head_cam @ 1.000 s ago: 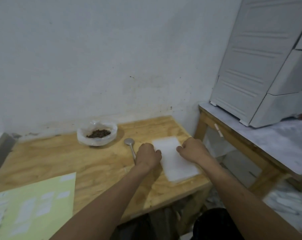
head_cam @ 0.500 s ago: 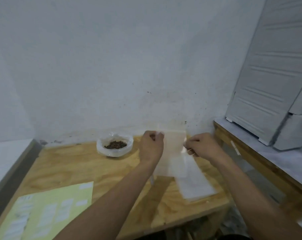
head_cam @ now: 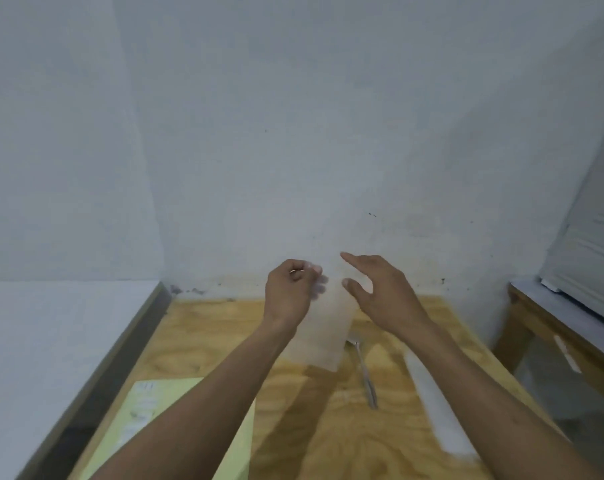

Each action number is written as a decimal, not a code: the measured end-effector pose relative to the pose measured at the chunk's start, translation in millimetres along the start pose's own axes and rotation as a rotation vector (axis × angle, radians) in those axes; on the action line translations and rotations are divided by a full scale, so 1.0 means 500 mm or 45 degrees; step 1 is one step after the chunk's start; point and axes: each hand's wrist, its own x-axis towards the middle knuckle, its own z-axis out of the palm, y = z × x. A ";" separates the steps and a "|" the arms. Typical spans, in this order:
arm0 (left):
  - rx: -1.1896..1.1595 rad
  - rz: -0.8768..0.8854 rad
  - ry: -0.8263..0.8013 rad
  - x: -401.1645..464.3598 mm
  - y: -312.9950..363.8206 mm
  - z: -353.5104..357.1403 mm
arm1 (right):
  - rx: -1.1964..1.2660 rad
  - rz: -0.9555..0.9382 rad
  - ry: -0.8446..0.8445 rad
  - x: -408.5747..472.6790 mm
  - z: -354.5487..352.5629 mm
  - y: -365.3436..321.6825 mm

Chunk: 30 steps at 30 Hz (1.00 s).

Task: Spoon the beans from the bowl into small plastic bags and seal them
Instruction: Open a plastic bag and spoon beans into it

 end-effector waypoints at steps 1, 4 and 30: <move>0.002 0.005 0.009 0.002 0.001 -0.009 | -0.031 -0.012 -0.015 0.006 0.011 -0.011; -0.007 0.001 0.035 0.008 0.003 -0.037 | -0.067 -0.035 -0.024 0.019 0.039 -0.034; 0.113 0.001 0.008 0.015 -0.019 -0.087 | -0.111 -0.089 0.218 0.022 0.080 -0.075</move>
